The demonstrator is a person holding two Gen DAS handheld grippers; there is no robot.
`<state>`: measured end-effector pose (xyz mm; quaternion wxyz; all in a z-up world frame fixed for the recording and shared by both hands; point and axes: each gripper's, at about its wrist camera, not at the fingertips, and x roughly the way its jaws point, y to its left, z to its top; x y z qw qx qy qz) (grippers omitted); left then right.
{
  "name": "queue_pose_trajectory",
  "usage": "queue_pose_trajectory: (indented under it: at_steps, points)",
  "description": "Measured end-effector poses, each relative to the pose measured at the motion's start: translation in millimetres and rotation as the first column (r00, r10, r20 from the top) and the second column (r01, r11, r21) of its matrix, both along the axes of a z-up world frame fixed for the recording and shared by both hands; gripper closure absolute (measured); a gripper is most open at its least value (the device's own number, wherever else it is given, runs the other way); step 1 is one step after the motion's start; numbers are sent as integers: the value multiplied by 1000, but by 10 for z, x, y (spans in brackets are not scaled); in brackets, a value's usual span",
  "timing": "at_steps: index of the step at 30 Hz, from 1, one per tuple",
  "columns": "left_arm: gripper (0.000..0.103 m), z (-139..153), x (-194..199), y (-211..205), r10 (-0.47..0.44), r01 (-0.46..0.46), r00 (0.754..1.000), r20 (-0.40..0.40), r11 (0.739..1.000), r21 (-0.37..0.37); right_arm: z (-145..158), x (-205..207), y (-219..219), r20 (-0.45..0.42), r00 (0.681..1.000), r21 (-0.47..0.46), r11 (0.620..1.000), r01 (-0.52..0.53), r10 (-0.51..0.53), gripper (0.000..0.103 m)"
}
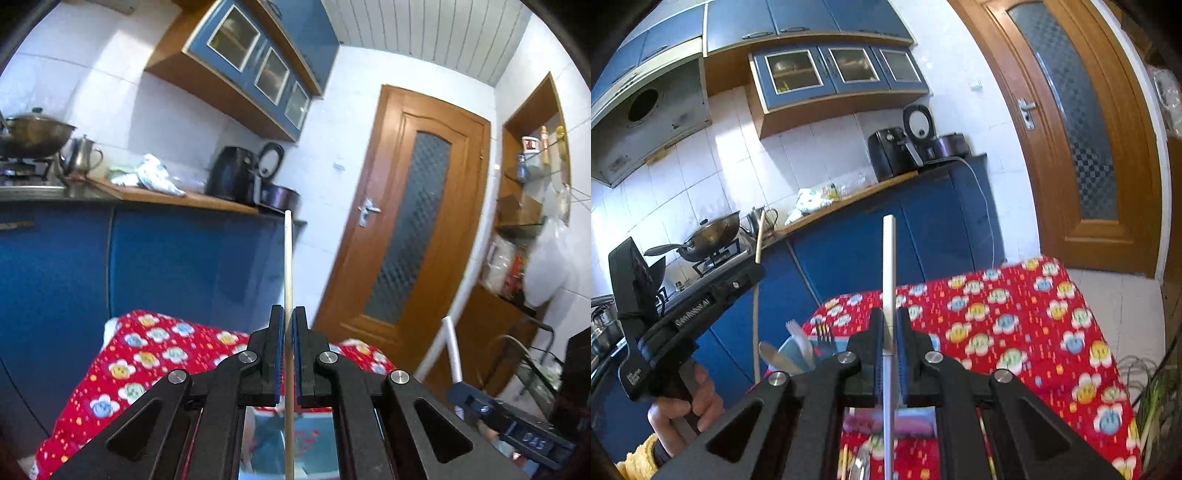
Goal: Organize utensils
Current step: 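Lift both chopsticks and carry them toward the blue caddy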
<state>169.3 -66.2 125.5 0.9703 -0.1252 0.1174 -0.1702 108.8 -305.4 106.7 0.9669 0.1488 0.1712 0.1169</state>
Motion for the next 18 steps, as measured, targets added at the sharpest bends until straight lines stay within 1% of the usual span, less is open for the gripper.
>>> queue_pose_trajectory:
  at_steps: [5, 8, 11, 18]
  points:
    - [99, -115, 102, -67, 61, -62, 996, 58, 998, 5, 20, 174, 1, 78, 997, 5, 1000, 10, -10, 94]
    - [99, -201, 124, -119, 98, -100, 990, 98, 995, 19, -2, 291, -20, 107, 994, 19, 1000, 8, -10, 94]
    - [99, -302, 140, -168, 122, -127, 986, 112, 991, 35, -62, 414, -7, 124, 992, 20, 1000, 6, -9, 94]
    - [99, -510, 154, -265, 149, -161, 981, 126, 982, 96, -272, 555, 98, 133, 991, -33, 999, 8, -3, 94]
